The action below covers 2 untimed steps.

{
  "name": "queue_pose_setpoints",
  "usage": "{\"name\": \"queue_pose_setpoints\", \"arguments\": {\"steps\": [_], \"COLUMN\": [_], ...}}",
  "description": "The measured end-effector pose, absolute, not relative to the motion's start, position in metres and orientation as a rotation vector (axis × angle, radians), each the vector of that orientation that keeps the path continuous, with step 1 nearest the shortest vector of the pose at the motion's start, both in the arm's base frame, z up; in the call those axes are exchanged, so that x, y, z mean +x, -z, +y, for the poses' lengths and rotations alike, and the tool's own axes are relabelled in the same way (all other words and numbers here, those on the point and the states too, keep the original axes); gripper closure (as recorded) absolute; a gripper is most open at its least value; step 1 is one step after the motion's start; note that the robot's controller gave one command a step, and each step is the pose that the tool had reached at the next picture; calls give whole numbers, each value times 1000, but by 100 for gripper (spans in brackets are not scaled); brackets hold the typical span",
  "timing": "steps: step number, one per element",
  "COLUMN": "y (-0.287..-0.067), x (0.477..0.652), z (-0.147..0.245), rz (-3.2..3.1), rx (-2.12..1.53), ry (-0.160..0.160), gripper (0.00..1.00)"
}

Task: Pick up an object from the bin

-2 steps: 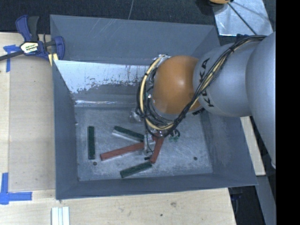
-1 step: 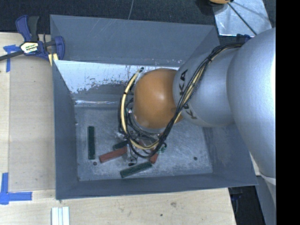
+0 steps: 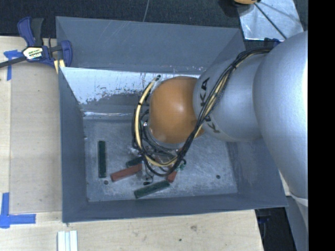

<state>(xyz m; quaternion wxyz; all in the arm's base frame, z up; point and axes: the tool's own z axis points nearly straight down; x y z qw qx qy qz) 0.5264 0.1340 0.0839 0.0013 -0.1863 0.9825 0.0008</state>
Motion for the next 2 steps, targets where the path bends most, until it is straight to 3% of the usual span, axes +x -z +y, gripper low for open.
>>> {"name": "queue_pose_setpoints", "arguments": {"steps": [1, 2], "y": [-193, -193], "x": [534, 534], "z": [140, 140], "rz": [3072, 3072], "rx": [-645, -644], "ry": [-1, -1], "gripper": [100, 100]}}
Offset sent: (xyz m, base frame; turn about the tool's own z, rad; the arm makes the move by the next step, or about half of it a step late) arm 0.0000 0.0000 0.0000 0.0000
